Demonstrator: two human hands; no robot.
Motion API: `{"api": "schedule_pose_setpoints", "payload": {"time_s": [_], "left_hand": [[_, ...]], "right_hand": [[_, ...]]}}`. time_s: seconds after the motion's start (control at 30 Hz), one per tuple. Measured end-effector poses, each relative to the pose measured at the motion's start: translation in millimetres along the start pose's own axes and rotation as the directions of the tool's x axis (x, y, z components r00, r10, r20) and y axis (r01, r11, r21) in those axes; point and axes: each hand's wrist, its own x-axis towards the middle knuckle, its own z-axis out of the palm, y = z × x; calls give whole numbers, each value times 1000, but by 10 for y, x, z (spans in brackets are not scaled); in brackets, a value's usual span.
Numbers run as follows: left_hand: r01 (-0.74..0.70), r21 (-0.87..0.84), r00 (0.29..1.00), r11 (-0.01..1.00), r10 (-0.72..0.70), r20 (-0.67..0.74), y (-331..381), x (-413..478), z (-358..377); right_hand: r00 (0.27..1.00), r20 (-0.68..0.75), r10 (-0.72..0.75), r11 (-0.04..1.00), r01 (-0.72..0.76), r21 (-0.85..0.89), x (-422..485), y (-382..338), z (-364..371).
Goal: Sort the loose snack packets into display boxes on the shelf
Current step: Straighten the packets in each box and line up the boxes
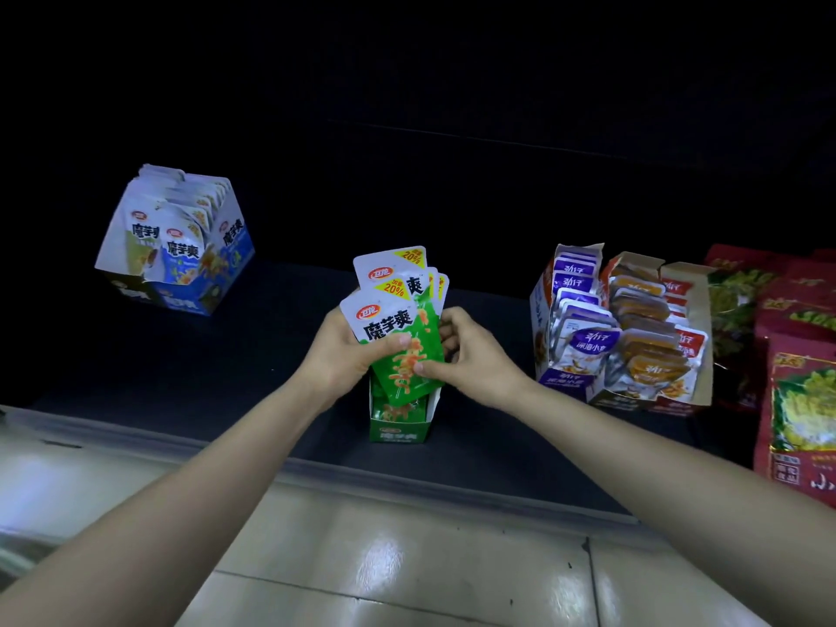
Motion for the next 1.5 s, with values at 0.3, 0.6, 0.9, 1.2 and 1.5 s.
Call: {"api": "schedule_pose_setpoints", "payload": {"time_s": [0.3, 0.6, 0.9, 1.2, 1.5], "left_hand": [[-16, 424, 993, 905, 64, -99, -203, 67, -143], [-82, 283, 988, 956, 115, -101, -108, 52, -133], [-124, 617, 992, 777, 112, 58, -200, 9, -239], [-172, 422, 977, 890, 208, -40, -226, 23, -297], [-280, 438, 960, 854, 242, 143, -201, 7, -238]], "right_hand": [[997, -2, -80, 982, 79, -172, -37, -55, 95], [985, -132, -108, 990, 95, -103, 54, -50, 138], [979, -170, -116, 993, 118, 5, 21, -39, -50], [986, -97, -138, 988, 130, -87, 54, 21, -54], [989, 113, -100, 990, 110, -90, 56, 24, -8]]}}
